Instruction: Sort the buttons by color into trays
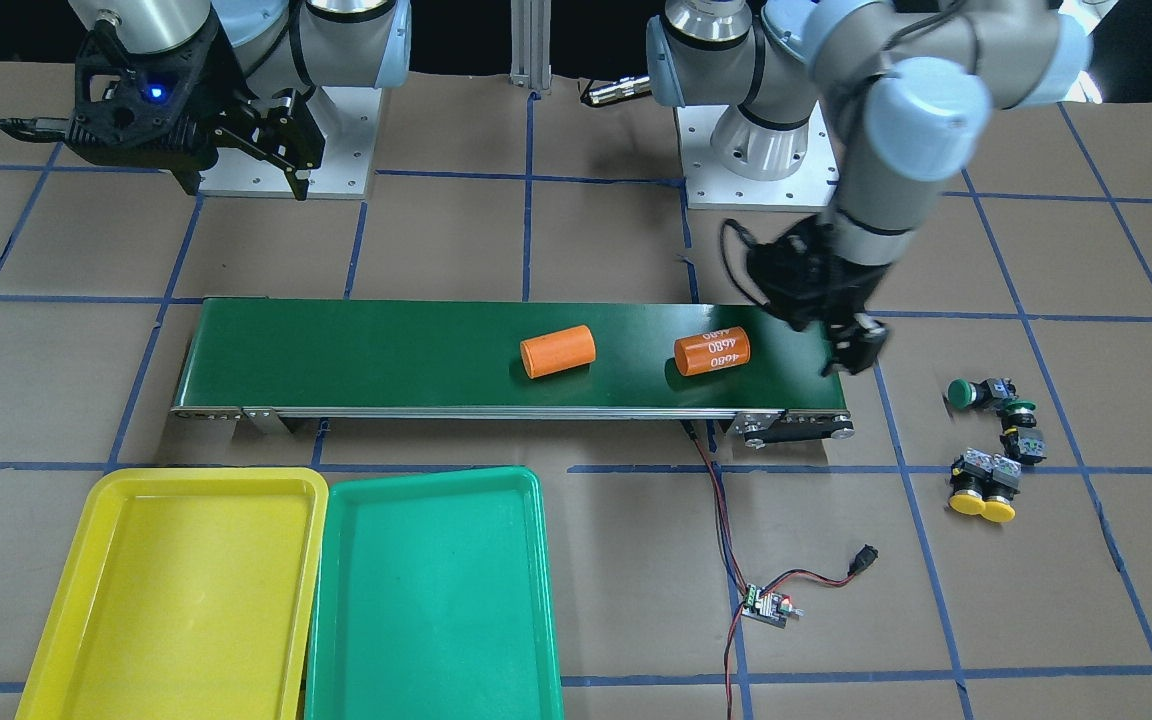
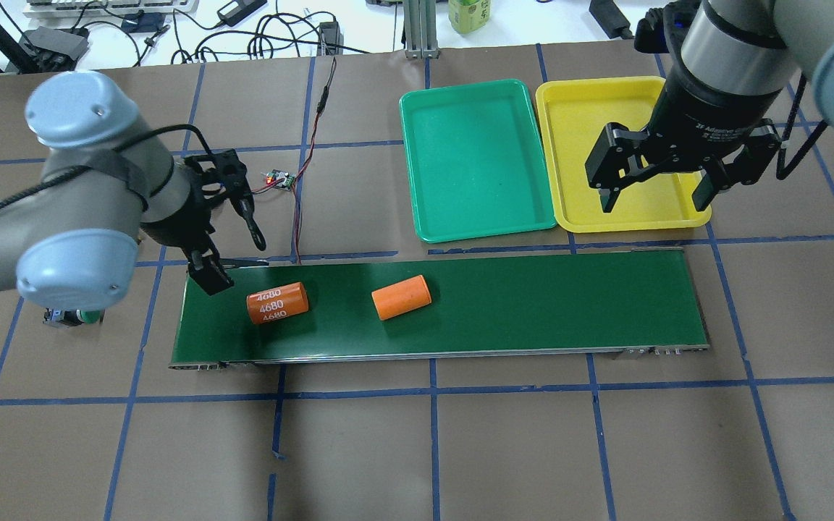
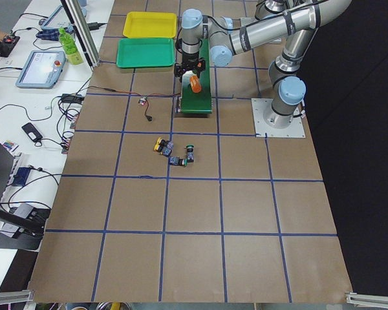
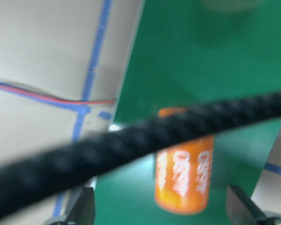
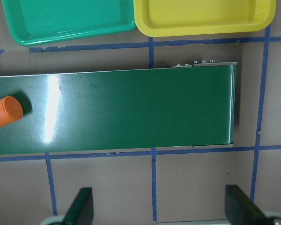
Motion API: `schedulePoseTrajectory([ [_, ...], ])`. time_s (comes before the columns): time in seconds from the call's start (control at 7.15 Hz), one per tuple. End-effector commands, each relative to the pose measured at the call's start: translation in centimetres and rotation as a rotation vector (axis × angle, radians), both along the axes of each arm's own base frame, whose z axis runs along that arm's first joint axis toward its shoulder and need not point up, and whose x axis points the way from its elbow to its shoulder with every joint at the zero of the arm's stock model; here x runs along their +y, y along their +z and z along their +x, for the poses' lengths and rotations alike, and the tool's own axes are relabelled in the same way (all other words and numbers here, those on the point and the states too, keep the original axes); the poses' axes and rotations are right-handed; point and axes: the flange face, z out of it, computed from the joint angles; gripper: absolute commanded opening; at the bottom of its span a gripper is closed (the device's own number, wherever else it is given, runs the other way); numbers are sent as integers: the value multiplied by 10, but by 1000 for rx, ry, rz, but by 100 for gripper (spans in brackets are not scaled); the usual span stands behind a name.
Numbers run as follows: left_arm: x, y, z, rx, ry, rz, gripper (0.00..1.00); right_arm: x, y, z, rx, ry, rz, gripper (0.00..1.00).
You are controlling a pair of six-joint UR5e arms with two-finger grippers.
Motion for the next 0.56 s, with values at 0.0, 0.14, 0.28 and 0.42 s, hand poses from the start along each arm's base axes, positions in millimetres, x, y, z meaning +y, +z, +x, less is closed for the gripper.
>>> schedulePoseTrajectory([
  [0.0, -48, -11, 144, 23, 351, 79, 100, 0, -1, 1, -3, 1, 3, 100],
  [0.14, -70, -30, 196, 16, 535, 96, 100, 0, -4, 2, -12, 1, 11, 100],
  [0.28, -69, -57, 231, 23, 618, 140, 100, 0, -3, 0, -11, -5, 6, 100],
  [0.42, -48, -76, 268, 41, 675, 179, 100, 0, -4, 0, -5, -3, 8, 100],
])
